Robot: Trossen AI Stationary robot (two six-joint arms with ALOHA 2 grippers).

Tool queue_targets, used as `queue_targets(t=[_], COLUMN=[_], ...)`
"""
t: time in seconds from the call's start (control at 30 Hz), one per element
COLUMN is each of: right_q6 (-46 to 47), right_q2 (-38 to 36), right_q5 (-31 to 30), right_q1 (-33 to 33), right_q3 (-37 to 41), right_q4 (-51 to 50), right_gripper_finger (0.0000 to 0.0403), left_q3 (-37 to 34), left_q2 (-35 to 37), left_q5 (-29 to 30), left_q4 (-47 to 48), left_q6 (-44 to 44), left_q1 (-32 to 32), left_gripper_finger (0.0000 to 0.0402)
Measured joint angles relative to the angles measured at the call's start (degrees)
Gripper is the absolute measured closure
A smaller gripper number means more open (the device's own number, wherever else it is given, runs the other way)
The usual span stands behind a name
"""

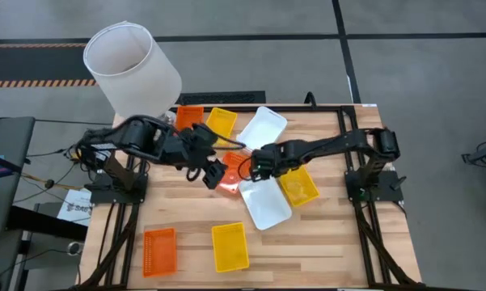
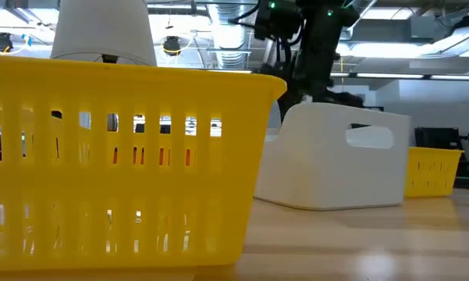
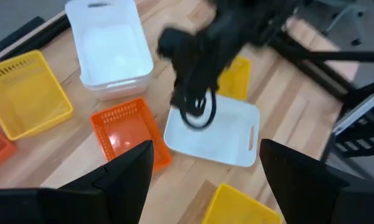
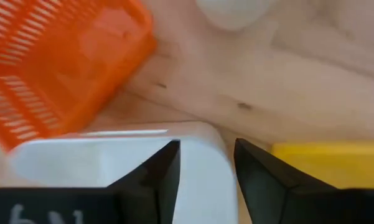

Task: Stack baskets by color
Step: Move the bottom white bin to the center of the table, then adjust the stacked white bins on the table

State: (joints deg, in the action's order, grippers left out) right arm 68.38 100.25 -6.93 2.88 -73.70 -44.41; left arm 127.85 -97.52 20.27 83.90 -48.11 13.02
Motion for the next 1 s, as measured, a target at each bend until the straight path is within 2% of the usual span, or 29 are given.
queue_targets(t=[0.1,0.27,0.4,0.53,0.67,0.77,0.87,1.0], right_q6=[-2.4,-6.7,-7.4,-6.8,-2.3,2.1,5.6,9.8], right_q2=[-3.5,-12.2,-20.5,-29.0,-35.4,-38.4,-40.0,-40.3], right_q5=[-1.4,-2.2,-2.4,-3.5,-6.5,-11.4,-15.3,-18.5], right_q1=[1.4,2.9,1.8,-1.5,-6.5,-11.2,-15.7,-20.8], right_q3=[-0.1,-0.1,-0.1,-0.1,-0.1,-0.1,-0.1,-0.1], right_q4=[-0.2,-3.6,-9.4,-13.5,-15.6,-16.0,-17.2,-19.5], right_gripper_finger=[0.0235,0.0237,0.0237,0.024,0.0243,0.0244,0.0243,0.0245], left_q3=[-3.4,-9.6,-15.0,-20.3,-25.4,-27.3,-27.7,-27.8], left_q2=[0.0,0.0,0.0,0.0,-0.9,-2.9,-5.2,-8.4], left_q5=[0.0,-0.1,-3.7,-9.1,-7.6,-2.2,0.9,1.4], left_q4=[-0.6,-1.3,-4.4,-11.8,-20.9,-27.2,-30.1,-32.8], left_q6=[0.6,11.7,26.3,43.4,57.1,55.4,47.3,33.1], left_q1=[0.6,1.6,1.7,1.7,1.7,1.4,0.5,-1.6], left_gripper_finger=[0.0121,0.0121,0.0121,0.0121,0.0121,0.0121,0.0121,0.0121])
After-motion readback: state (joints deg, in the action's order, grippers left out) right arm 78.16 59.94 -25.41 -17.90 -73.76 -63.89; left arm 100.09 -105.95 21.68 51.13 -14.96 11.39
